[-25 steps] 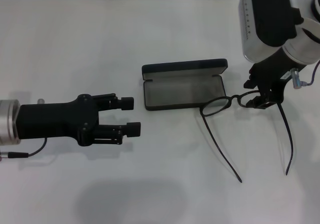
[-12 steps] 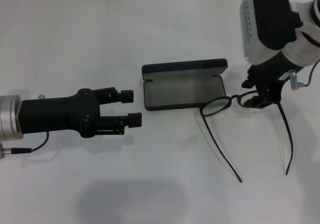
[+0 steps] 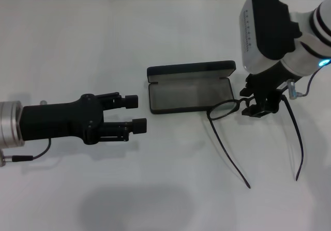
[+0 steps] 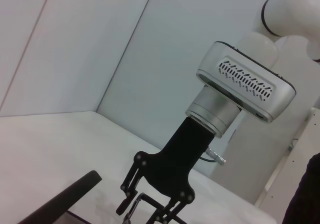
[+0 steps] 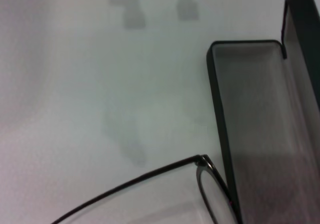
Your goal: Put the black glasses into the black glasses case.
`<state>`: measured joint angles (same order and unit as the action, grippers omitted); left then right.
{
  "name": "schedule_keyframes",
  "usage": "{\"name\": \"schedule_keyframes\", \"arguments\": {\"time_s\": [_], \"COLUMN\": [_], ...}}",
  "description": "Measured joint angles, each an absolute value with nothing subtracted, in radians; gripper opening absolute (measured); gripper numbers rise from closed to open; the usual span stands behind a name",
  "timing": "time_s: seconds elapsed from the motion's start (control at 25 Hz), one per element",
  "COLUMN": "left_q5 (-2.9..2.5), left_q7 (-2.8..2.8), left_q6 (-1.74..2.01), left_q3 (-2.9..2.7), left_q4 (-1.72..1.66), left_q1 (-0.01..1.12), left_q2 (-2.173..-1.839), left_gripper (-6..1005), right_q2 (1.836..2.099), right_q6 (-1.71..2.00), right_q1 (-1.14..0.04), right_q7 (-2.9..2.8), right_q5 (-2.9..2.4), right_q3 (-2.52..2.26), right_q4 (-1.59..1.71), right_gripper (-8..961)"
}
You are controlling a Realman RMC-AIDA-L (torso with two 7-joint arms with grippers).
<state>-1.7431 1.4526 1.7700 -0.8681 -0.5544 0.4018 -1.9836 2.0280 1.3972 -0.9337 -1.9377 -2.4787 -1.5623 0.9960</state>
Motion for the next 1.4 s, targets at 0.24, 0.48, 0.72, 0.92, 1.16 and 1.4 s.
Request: {"name": "schedule_keyframes", "arguments": {"time_s": [0.24, 0.48, 0.72, 0.92, 1.16, 1.4], "left_q5": [-1.744, -1.744, -1.744, -1.744, -1.744, -1.740], "left_q7": [1.447, 1.447, 1.447, 1.446, 1.446, 1.446], "left_q6": [1.765, 1.762, 1.761, 1.761, 1.761, 1.762], "left_q3": [-0.869, -0.872, -0.873, -0.871, -0.868, -0.868], "left_q4": [-0.540, -0.539, -0.538, -0.538, -0.538, -0.538], "left_q1": [0.403, 0.395, 0.394, 0.394, 0.394, 0.394], "left_q2": [-1.983, -1.988, -1.992, -1.994, -1.993, -1.990], "left_gripper": [813, 812, 811, 810, 809, 808], "right_q2": [2.028, 2.028, 2.028, 2.028, 2.028, 2.024], "right_q6": [1.366, 1.324, 1.315, 1.314, 1.320, 1.407], "right_q1": [-0.933, -0.930, -0.927, -0.916, -0.912, -0.872], "right_q7": [-1.937, -1.942, -1.945, -1.945, -1.943, -1.941], "right_q5": [-2.452, -2.444, -2.442, -2.442, -2.442, -2.419], "right_q3": [-1.586, -1.621, -1.625, -1.626, -1.621, -1.566], "right_q4": [0.972, 0.955, 0.954, 0.962, 0.978, 1.076], "right_gripper": [424, 292, 261, 223, 134, 117]}}
